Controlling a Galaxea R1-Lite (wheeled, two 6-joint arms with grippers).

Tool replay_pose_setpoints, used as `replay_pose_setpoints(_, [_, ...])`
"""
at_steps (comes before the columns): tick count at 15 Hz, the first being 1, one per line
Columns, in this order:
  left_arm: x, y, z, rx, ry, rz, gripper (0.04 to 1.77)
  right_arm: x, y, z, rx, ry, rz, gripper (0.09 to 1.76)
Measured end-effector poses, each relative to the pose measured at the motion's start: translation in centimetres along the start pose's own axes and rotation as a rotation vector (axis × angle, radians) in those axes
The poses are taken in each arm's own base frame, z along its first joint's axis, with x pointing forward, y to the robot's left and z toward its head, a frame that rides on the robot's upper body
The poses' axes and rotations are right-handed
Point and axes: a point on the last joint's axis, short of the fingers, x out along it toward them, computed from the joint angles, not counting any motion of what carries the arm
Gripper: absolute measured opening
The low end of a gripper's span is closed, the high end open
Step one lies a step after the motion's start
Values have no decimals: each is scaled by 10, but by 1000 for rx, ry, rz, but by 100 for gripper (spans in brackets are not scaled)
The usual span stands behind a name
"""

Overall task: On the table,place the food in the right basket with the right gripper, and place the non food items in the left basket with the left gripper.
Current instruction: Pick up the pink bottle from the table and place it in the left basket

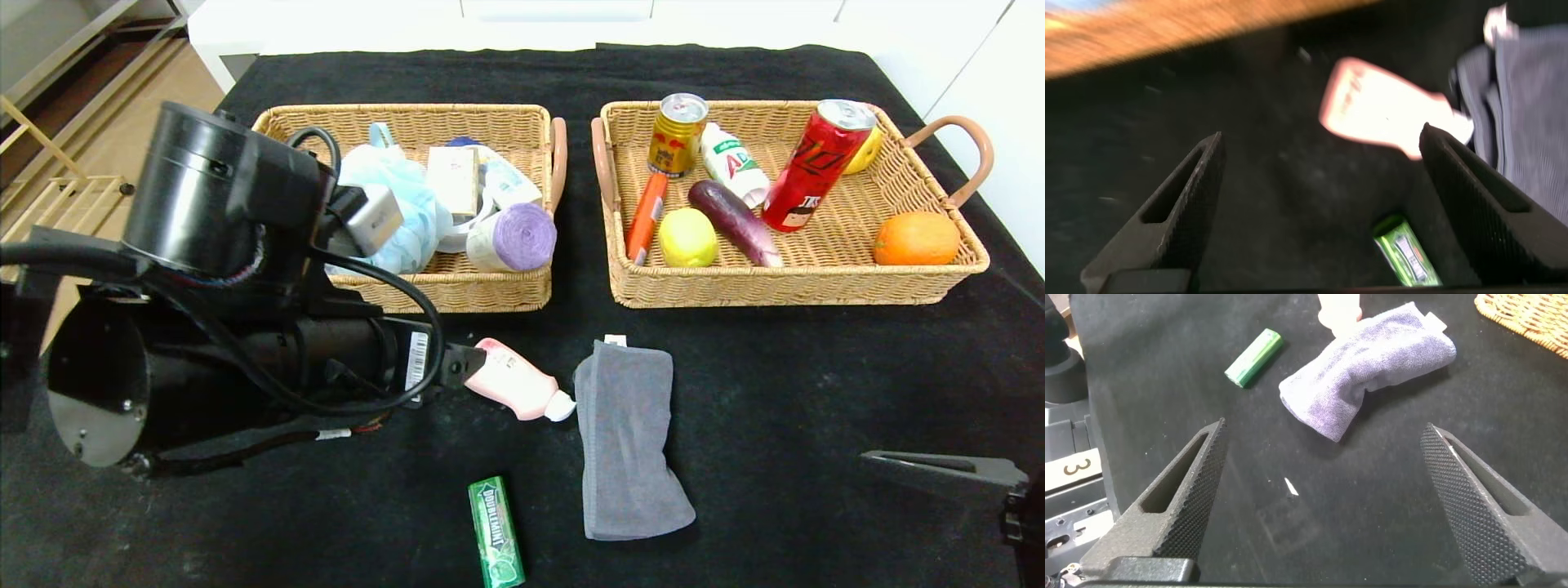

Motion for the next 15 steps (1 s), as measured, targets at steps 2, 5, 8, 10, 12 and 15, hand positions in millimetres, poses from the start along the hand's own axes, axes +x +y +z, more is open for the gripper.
replay_pose_setpoints(2, [8, -10, -7, 31, 23, 8, 171, 0, 0, 0, 1, 1, 1, 171])
replay_pose_setpoints(5, [24, -20, -7, 71, 39, 20, 171, 0, 0, 0, -1, 0, 3, 171])
replay_pose_setpoints(8, [35, -28, 0, 158, 35, 20, 171, 0, 0, 0, -1, 0, 3, 171])
replay_pose_setpoints(10, [38, -31, 2, 243, 33, 15, 172, 0, 0, 0, -1, 0, 3, 171])
replay_pose_setpoints(12, [38, -33, 8, 328, 16, 7, 172, 0, 0, 0, -1, 0, 2, 171])
replay_pose_setpoints(15, [33, -34, 17, 474, -9, -17, 172, 1, -1, 0, 1, 2, 0, 171])
